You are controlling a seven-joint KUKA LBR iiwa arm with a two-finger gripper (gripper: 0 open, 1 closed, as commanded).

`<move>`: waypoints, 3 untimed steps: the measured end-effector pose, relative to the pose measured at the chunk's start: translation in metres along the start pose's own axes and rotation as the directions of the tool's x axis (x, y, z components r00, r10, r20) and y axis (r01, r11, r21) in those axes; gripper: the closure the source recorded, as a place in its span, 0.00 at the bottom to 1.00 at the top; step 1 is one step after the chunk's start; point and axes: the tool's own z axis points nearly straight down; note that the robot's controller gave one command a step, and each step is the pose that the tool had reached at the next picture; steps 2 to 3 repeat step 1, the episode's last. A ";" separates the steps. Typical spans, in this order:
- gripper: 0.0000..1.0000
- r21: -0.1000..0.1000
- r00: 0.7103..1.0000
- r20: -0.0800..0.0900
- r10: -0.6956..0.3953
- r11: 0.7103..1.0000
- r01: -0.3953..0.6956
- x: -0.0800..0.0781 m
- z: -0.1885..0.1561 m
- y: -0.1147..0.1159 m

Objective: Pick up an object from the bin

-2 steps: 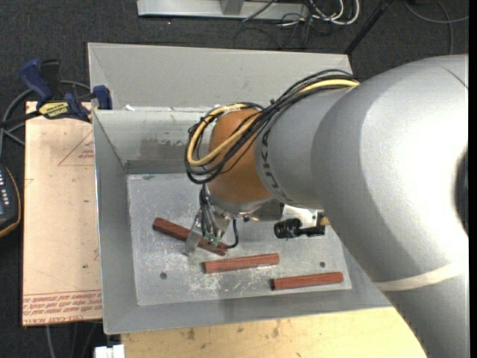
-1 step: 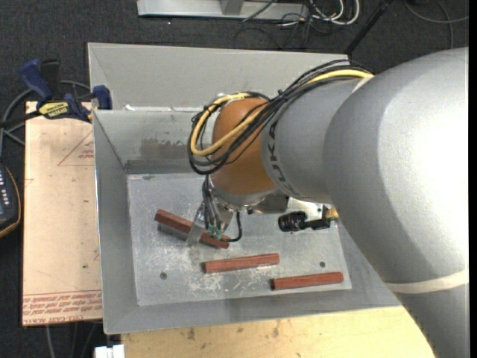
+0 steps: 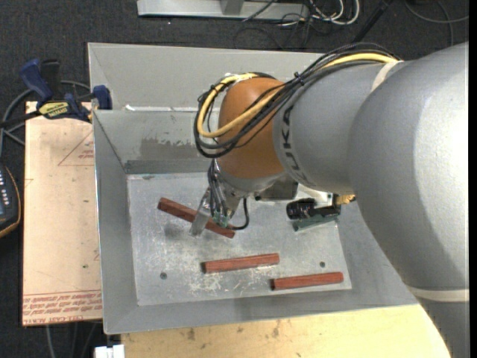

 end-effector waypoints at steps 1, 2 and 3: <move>1.00 0.000 1.000 0.001 -0.003 1.000 0.003 -0.001 -0.048 0.001; 1.00 0.000 1.000 0.001 -0.003 1.000 0.003 -0.001 -0.048 0.001; 1.00 0.000 1.000 0.001 -0.003 1.000 0.003 -0.001 -0.048 0.001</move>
Offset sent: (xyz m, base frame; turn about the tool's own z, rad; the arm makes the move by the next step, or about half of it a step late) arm -0.0002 -0.0001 0.0453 0.0000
